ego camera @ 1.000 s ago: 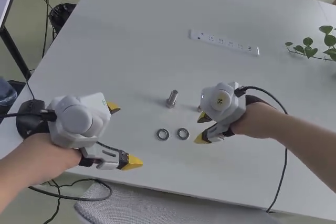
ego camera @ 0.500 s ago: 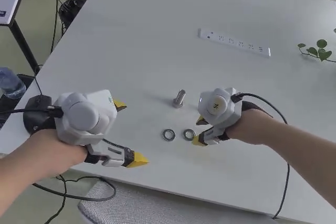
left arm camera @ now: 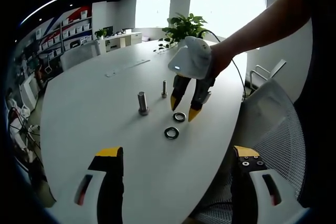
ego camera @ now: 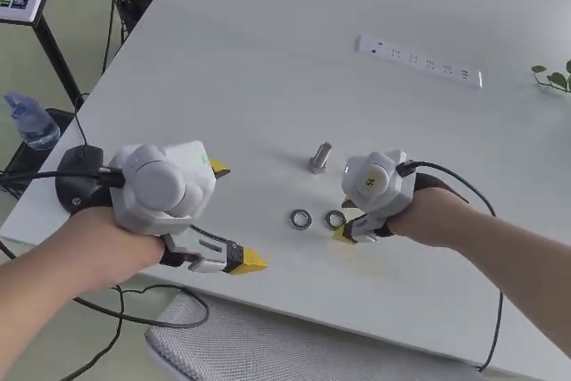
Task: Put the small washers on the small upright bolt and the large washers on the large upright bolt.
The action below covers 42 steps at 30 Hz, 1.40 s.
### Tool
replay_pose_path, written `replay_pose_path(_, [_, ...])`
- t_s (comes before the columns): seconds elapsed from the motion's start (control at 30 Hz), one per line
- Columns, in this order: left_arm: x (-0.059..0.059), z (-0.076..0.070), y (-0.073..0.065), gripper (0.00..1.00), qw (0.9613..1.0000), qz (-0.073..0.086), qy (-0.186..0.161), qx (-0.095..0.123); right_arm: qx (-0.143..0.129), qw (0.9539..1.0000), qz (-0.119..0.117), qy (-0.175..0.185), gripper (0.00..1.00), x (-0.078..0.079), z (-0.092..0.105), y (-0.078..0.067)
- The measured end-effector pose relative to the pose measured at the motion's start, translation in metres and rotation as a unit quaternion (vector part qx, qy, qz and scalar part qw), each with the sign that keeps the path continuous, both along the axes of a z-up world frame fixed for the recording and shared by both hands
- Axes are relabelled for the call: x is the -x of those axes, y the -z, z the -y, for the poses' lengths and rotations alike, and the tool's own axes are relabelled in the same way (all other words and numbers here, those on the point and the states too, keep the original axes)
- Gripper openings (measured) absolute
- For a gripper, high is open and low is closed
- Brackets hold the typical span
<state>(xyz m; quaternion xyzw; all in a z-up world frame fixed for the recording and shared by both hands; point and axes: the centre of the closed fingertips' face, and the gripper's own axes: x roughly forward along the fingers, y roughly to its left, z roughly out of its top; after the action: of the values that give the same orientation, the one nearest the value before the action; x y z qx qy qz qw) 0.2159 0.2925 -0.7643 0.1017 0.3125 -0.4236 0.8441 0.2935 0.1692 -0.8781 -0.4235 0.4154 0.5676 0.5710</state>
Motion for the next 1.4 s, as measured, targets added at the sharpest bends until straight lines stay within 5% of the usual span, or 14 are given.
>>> replay_pose_path(1.13, [0.006,-0.01,0.006,0.83,0.9998,-0.003,-0.018,-0.003,0.021,0.9997,-0.003,0.015,0.25,-0.002,-0.004,0.001])
replay_pose_path(1.4, [0.007,-0.009,0.006,0.81,0.9999,-0.004,-0.016,-0.003,0.036,0.9992,-0.001,-0.016,0.26,-0.001,-0.002,0.001])
